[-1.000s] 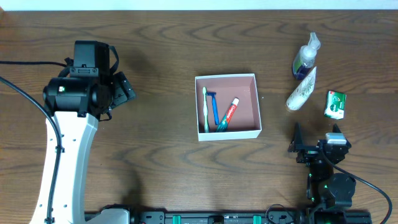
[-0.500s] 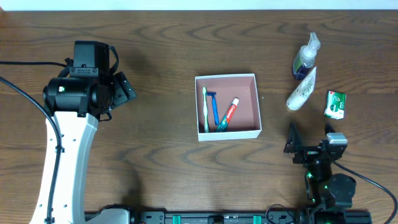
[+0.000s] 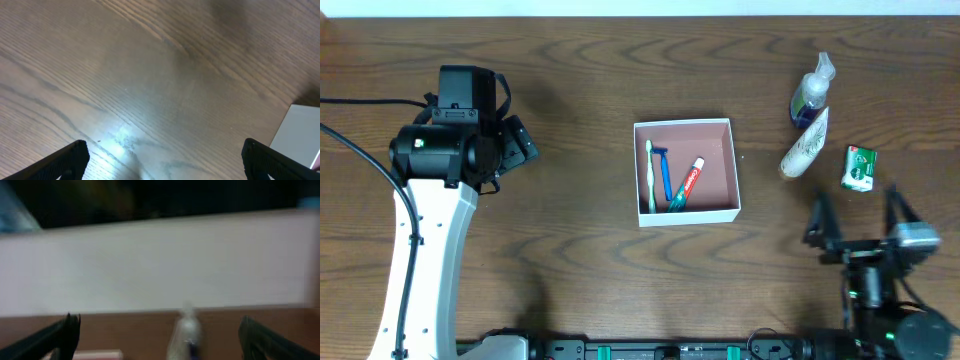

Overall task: Pack container
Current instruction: 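Move the right gripper over the green Dettol soap box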

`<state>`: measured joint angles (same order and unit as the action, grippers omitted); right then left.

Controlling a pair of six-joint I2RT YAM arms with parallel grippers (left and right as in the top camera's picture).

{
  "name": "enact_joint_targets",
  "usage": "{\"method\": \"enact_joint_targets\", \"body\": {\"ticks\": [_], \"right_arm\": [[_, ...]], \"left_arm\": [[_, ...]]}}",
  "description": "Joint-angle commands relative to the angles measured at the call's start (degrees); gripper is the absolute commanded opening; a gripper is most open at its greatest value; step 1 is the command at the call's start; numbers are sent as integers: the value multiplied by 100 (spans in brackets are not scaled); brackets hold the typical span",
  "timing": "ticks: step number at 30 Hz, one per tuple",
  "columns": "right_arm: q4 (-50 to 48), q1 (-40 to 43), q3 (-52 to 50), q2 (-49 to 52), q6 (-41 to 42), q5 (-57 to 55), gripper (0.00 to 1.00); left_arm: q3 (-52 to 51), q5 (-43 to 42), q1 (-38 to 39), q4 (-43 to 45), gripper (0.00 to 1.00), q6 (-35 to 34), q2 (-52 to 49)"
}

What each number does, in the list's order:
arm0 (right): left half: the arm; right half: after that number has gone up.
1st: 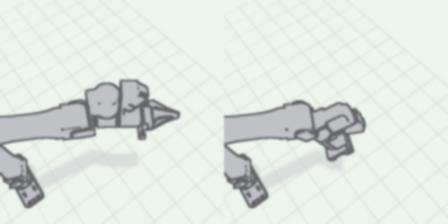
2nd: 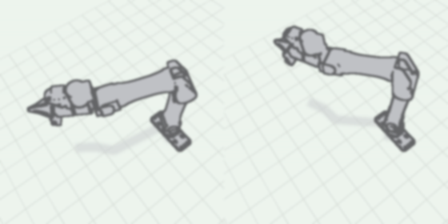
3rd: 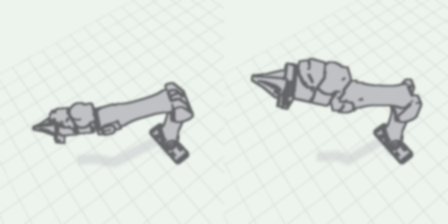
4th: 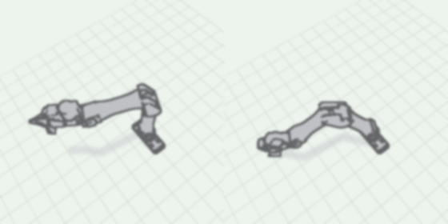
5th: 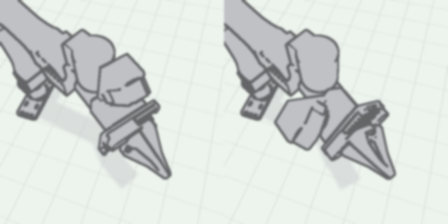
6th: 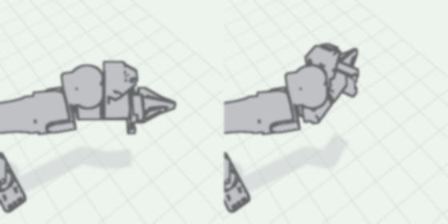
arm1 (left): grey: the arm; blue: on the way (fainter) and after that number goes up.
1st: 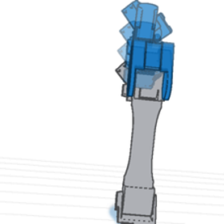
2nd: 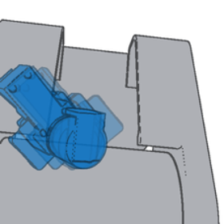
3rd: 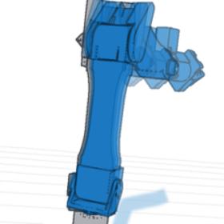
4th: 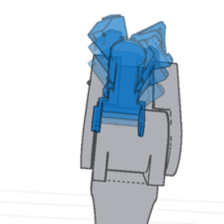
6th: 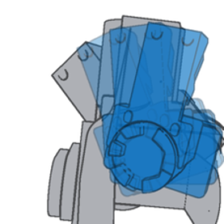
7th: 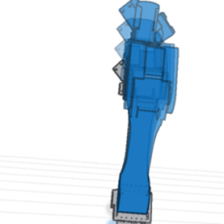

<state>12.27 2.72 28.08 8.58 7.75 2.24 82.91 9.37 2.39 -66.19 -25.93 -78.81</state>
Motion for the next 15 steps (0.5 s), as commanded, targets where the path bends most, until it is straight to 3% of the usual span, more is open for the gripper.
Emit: {"method": "enact_joint_targets", "body": {"ticks": [1,7,15], "right_arm": [[706,105,973,846,-446,-1497,99],[2127,413,2632,2909,-446,-1777,99],[4341,1731,5945,5748,-1001,55,99]], "left_arm": [[-9,31,-28,-20,98,-90,-17],[-9,31,-28,-17,98,-90,-17],[-9,31,-28,-17,98,-90,-17]]}}
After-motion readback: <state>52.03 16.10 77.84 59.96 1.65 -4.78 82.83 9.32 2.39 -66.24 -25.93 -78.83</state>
